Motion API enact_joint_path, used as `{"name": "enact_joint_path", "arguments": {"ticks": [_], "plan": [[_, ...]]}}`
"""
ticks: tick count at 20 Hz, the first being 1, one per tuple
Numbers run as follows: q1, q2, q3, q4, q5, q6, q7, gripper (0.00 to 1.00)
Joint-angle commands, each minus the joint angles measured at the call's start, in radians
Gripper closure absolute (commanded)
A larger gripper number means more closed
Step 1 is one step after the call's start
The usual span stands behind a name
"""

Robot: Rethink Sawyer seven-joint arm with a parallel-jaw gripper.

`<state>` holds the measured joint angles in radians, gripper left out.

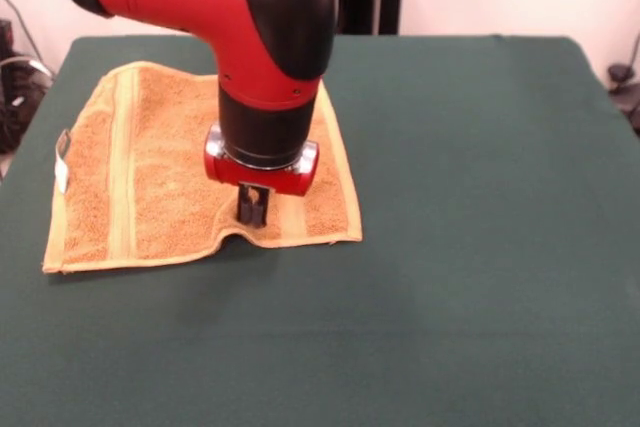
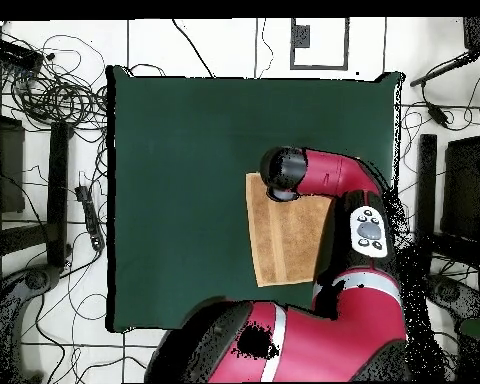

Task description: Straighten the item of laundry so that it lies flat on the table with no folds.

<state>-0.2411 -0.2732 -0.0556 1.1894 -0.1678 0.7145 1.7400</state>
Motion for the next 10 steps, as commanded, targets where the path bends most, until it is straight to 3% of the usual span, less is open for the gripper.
{"name": "enact_joint_path", "arguments": {"ticks": [1,5,10], "plan": [[-0.001,-0.078,0.150,0.139,-0.002,-0.017,-0.047,1.00],[0.003,-0.127,0.178,0.139,0.016,0.045,-0.062,1.00],[0.006,-0.128,0.201,0.124,0.036,0.070,-0.029,1.00]]}}
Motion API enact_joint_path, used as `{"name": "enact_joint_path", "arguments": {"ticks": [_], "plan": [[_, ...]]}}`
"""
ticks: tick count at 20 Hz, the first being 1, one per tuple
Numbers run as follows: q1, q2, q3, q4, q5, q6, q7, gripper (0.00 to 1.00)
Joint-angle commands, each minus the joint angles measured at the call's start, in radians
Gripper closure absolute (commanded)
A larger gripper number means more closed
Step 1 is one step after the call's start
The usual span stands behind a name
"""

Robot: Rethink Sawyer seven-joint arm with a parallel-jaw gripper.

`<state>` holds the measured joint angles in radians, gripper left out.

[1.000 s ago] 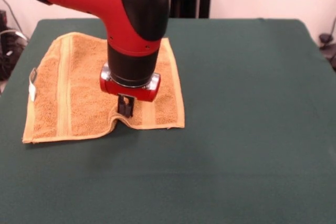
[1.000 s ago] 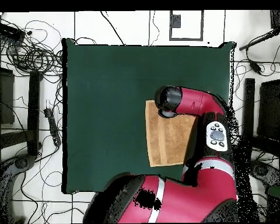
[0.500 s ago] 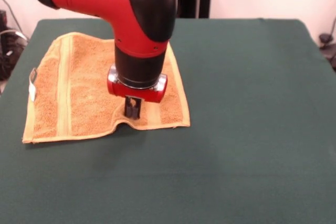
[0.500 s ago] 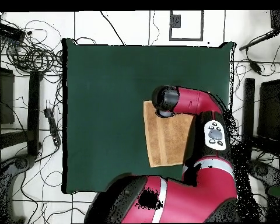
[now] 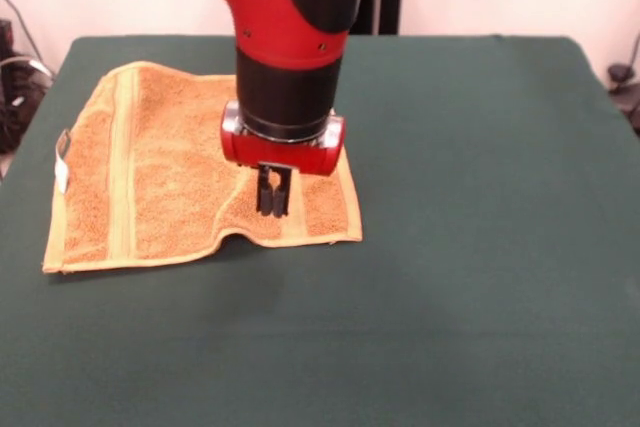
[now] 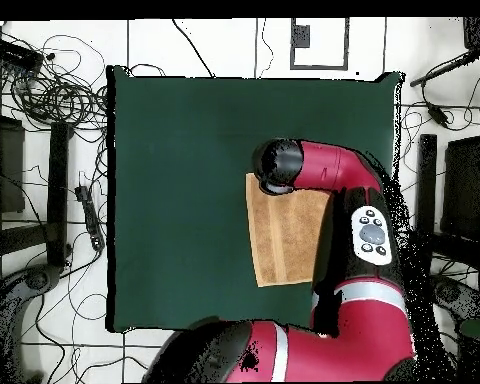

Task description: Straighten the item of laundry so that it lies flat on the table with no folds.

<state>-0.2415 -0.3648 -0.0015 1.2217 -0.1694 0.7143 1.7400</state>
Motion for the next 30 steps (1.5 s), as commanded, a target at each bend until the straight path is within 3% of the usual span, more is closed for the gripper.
{"name": "enact_joint_path", "arguments": {"ticks": [1,11,16,22,30], "plan": [[0.009,-0.030,0.147,0.079,0.037,0.074,-0.021,1.00],[-0.004,0.014,0.140,0.055,-0.002,0.080,-0.045,1.00],[-0.007,0.120,0.139,-0.032,-0.025,0.064,-0.061,1.00],[-0.001,0.289,0.122,-0.215,-0.010,0.045,-0.002,1.00],[0.004,0.326,0.109,-0.266,0.016,0.081,0.031,1.00]]}}
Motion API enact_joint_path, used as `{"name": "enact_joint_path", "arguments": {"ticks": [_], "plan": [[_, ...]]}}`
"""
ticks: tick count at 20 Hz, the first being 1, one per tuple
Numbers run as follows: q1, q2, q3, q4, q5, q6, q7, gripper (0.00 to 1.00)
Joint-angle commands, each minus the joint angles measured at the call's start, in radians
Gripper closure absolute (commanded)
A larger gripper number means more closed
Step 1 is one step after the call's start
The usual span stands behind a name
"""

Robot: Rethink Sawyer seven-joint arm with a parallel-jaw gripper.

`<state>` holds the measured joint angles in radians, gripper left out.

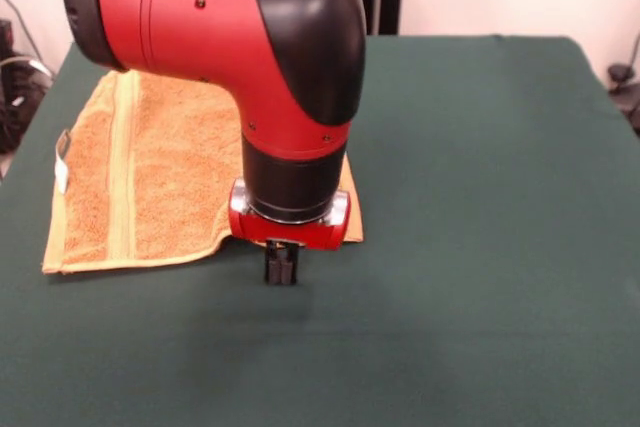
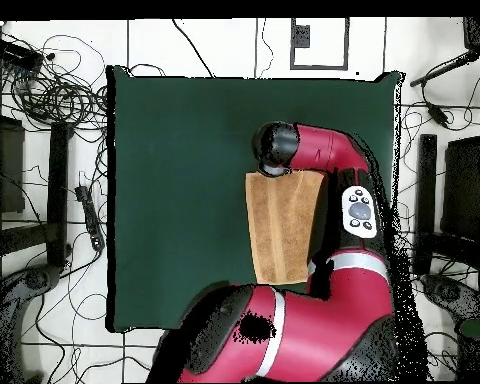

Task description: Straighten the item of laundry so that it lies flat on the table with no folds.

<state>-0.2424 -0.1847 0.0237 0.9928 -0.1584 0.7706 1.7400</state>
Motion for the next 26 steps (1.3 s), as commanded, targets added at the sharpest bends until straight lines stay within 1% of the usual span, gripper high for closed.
{"name": "enact_joint_path", "arguments": {"ticks": [1,3,7,10,12,15,18,22,24,26], "plan": [[0.004,0.145,0.086,-0.037,0.002,0.026,0.024,1.00],[0.003,0.144,0.090,-0.036,-0.004,0.027,0.010,1.00],[0.004,0.137,0.088,-0.031,-0.003,0.031,0.021,1.00],[0.006,0.108,0.083,0.010,0.000,0.027,0.032,1.00],[0.018,0.051,0.071,0.047,0.002,0.069,0.030,1.00],[0.042,-0.069,0.047,0.108,0.011,0.173,0.022,1.00],[0.057,-0.152,0.032,0.157,0.019,0.211,0.035,1.00],[0.053,-0.174,0.042,0.174,0.020,0.207,0.033,1.00],[0.052,-0.171,0.044,0.179,0.017,0.198,0.043,1.00],[0.052,-0.156,0.044,0.160,0.009,0.203,0.042,1.00]]}}
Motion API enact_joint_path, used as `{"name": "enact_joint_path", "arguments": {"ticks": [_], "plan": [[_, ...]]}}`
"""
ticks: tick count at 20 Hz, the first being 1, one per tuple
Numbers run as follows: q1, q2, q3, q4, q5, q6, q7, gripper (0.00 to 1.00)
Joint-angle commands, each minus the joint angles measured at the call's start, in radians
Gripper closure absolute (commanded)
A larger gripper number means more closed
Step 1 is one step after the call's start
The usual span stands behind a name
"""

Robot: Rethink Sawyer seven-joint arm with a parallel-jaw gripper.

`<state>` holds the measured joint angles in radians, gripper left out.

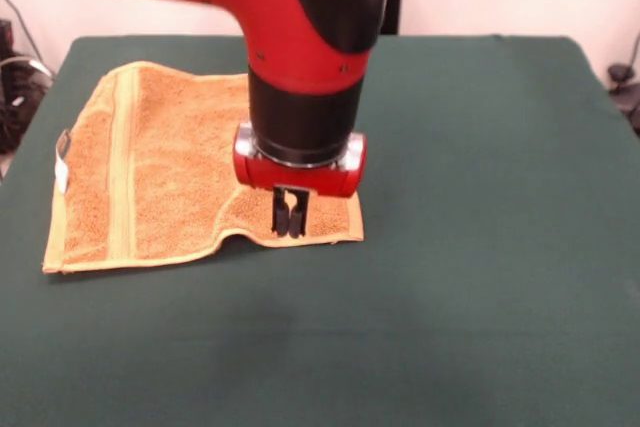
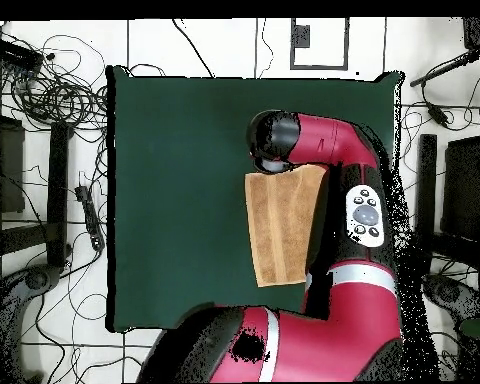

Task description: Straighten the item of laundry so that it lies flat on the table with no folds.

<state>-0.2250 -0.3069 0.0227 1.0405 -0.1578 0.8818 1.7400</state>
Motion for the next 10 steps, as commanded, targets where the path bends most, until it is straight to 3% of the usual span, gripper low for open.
{"name": "enact_joint_path", "arguments": {"ticks": [1,10], "plan": [[0.034,-0.030,0.045,0.110,0.005,0.088,0.043,1.00],[0.025,0.022,0.051,0.067,-0.004,0.084,0.042,1.00]]}}
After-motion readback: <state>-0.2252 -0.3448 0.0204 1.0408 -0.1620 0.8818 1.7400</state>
